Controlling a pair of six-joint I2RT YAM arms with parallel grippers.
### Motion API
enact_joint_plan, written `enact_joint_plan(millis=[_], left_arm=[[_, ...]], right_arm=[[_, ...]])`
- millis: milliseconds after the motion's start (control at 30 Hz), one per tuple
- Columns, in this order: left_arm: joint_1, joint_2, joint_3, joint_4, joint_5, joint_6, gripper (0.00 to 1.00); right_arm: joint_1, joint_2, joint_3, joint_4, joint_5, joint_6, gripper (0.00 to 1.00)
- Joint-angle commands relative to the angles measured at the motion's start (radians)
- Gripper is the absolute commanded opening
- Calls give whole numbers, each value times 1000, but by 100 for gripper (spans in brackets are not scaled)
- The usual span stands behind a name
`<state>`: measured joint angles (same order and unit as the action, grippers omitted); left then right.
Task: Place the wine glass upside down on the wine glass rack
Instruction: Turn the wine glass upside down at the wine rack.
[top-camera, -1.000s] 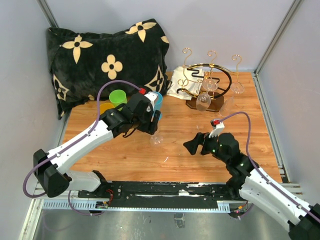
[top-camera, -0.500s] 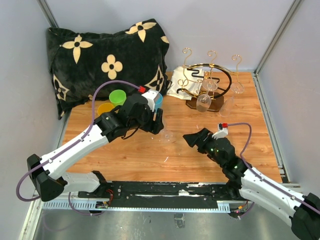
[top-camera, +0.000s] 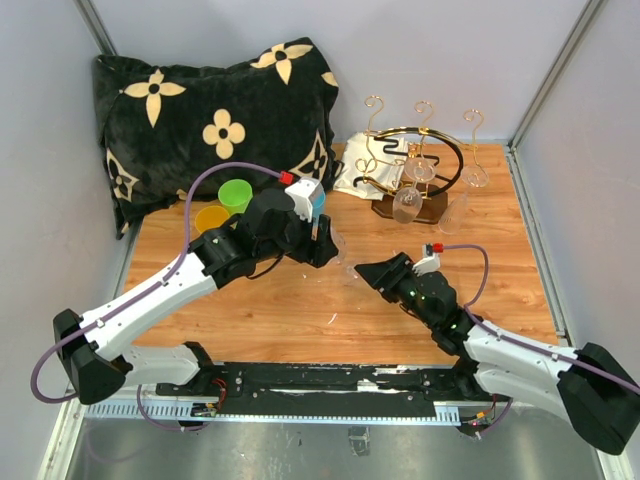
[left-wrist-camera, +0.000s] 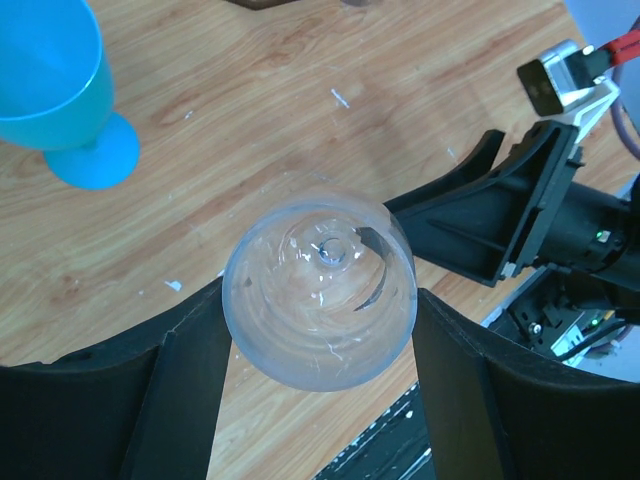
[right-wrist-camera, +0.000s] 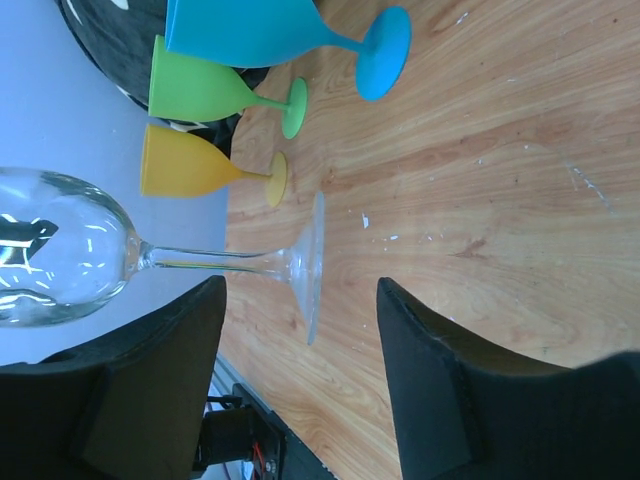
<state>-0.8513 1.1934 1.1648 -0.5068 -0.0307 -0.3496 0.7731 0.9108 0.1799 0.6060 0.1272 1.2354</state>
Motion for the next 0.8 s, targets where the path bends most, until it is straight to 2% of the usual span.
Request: enact_joint_plan(millis=[0, 533, 633, 767], left_arm=[[-11, -38, -4, 111, 15, -23, 64], [-11, -75, -26, 128, 11, -45, 63], [-11, -86, -30, 125, 2, -48, 63], [-10, -100, -40, 126, -9, -51, 64]], right_arm=[[17, 41, -3, 124, 1, 41, 60], [18, 163, 18, 240, -23, 30, 30], [17, 170, 22, 243, -19, 17, 21], [18, 176, 35, 239, -17, -6, 2]])
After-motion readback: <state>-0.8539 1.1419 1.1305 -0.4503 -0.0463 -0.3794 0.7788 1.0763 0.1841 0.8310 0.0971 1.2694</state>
